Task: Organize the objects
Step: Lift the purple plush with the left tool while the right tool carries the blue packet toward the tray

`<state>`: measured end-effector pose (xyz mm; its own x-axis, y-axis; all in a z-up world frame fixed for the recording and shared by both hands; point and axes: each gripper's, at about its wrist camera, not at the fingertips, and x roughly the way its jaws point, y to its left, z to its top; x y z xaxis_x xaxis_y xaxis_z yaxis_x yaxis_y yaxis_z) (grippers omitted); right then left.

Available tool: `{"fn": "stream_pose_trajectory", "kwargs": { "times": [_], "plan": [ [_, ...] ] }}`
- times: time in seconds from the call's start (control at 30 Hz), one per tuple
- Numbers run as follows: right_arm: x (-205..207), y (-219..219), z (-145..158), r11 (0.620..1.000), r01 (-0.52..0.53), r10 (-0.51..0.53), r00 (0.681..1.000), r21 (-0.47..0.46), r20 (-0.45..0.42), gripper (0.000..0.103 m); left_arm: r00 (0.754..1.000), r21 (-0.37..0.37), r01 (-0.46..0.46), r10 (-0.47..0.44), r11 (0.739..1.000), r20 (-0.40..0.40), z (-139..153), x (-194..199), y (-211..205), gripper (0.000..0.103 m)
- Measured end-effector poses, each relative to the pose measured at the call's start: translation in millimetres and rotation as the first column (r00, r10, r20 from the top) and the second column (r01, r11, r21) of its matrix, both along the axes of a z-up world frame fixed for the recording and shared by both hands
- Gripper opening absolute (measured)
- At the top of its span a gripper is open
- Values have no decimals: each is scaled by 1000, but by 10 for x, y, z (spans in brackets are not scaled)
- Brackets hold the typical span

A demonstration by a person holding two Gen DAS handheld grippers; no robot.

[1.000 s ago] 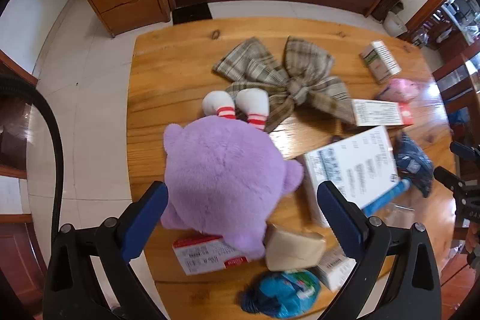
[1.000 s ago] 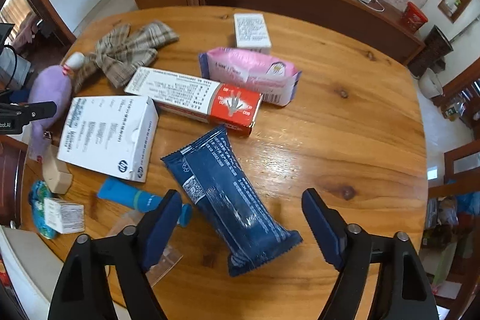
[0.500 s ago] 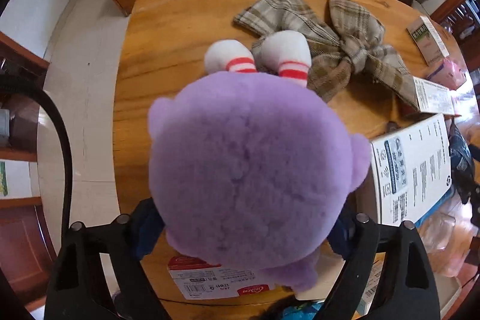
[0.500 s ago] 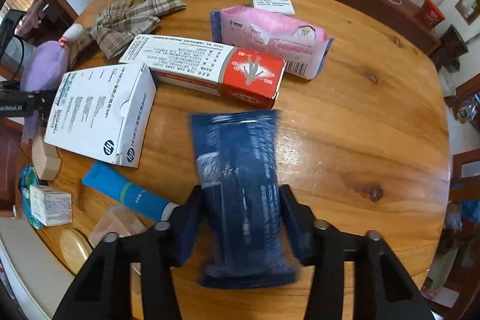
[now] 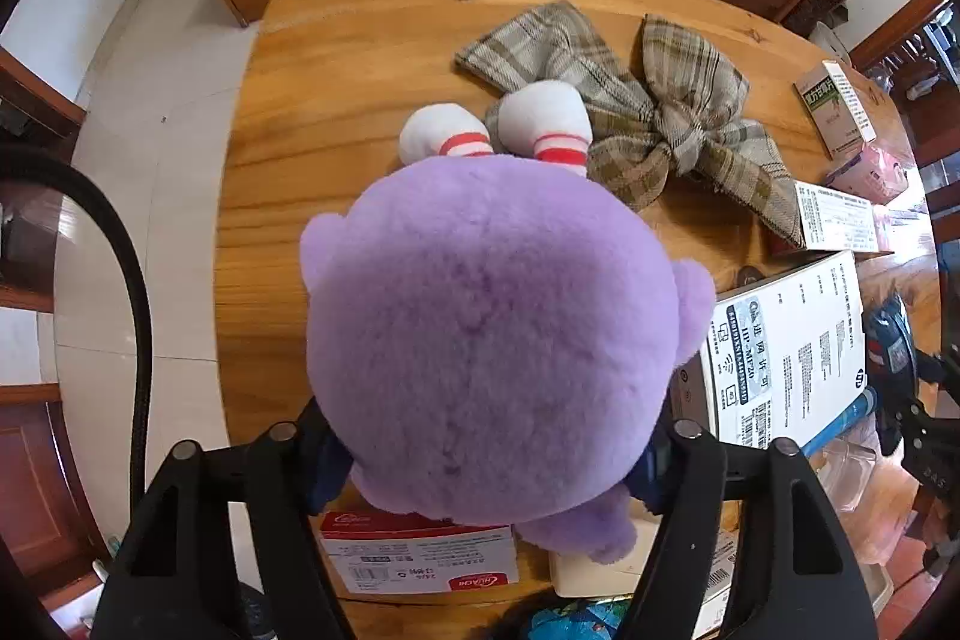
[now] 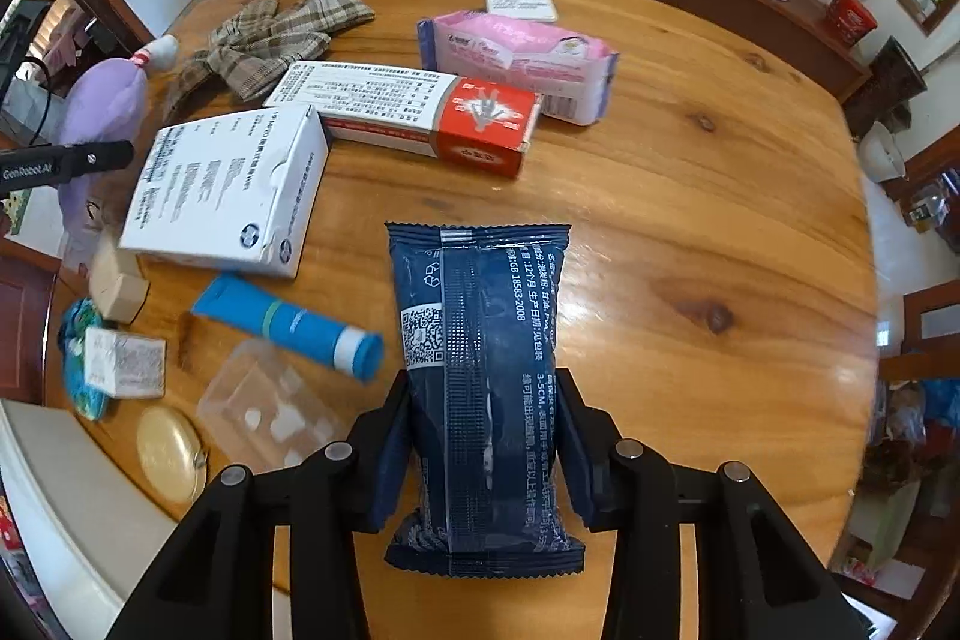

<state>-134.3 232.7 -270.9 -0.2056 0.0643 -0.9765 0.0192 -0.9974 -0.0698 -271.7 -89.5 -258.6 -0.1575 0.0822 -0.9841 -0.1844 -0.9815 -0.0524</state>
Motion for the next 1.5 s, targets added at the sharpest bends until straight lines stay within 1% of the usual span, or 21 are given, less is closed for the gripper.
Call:
{"fn": "stream_pose_trajectory", "kwargs": {
  "times": [0.13, 0.27, 0.3, 0.33, 0.4, 0.43, 0.47, 0.53, 0.6, 0.63, 0.73, 0.87, 1.03, 1.2, 1.27, 1.4, 1.5],
  "plan": [
    [195, -1, 271, 1000, 27, -28, 999, -4, -30, 43, 999, -2, -4, 4, 1000, -40, 200, 134, -57, 70],
    [434, 29, 607, 997, 75, -76, 994, -15, -74, 43, 997, 19, -4, 6, 1000, -82, 528, 375, -105, 69],
    [507, 183, 525, 996, 83, -85, 992, -22, -89, 43, 996, 21, 0, 2, 1000, -89, 595, 422, -126, 69],
    [487, 247, 618, 995, 92, -94, 991, -28, -99, 43, 995, 24, 5, -3, 1000, -97, 624, 479, -150, 69],
    [616, 264, 814, 993, 113, -116, 986, -36, -123, 43, 993, 33, 11, -8, 999, -114, 801, 605, -219, 69],
    [688, 248, 915, 992, 120, -125, 983, -44, -135, 43, 993, 41, 13, -8, 999, -121, 913, 639, -215, 69],
    [720, 231, 954, 991, 124, -130, 981, -49, -144, 43, 992, 49, 14, -8, 999, -128, 1040, 684, -245, 69],
    [902, 193, 1167, 989, 136, -145, 977, -64, -158, 42, 988, 55, 21, -12, 998, -152, 1261, 706, -223, 69],
    [1068, 109, 1345, 986, 141, -154, 973, -84, -169, 42, 983, 61, 35, -23, 998, -181, 1426, 744, -1, 69],
    [1133, 68, 1418, 986, 141, -155, 972, -91, -176, 42, 981, 58, 40, -28, 998, -190, 1532, 792, -13, 69],
    [1394, -67, 1684, 984, 127, -149, 969, -121, -198, 42, 975, 58, 57, -44, 997, -216, 1874, 1152, -35, 69],
    [1706, -245, 1922, 982, 98, -132, 968, -162, -212, 42, 971, 72, 65, -46, 995, -234, 2191, 1548, -34, 69],
    [2080, -431, 2110, 978, 45, -92, 969, -204, -229, 42, 972, 100, 39, -15, 994, -236, 2352, 2016, -30, 69],
    [2409, -558, 2204, 970, 16, -76, 968, -244, -238, 42, 968, 118, 18, 12, 993, -249, 2452, 2351, -8, 69],
    [2512, -610, 2204, 966, 9, -72, 969, -258, -236, 42, 967, 128, 13, 20, 992, -252, 2483, 2480, 9, 69],
    [2691, -705, 2131, 948, 9, -82, 973, -317, -216, 42, 964, 142, 5, 34, 990, -265, 2515, 2707, 28, 69],
    [2787, -773, 2057, 946, 16, -88, 973, -324, -211, 42, 963, 153, -10, 50, 988, -264, 2461, 2855, 59, 70]
  ]
}}
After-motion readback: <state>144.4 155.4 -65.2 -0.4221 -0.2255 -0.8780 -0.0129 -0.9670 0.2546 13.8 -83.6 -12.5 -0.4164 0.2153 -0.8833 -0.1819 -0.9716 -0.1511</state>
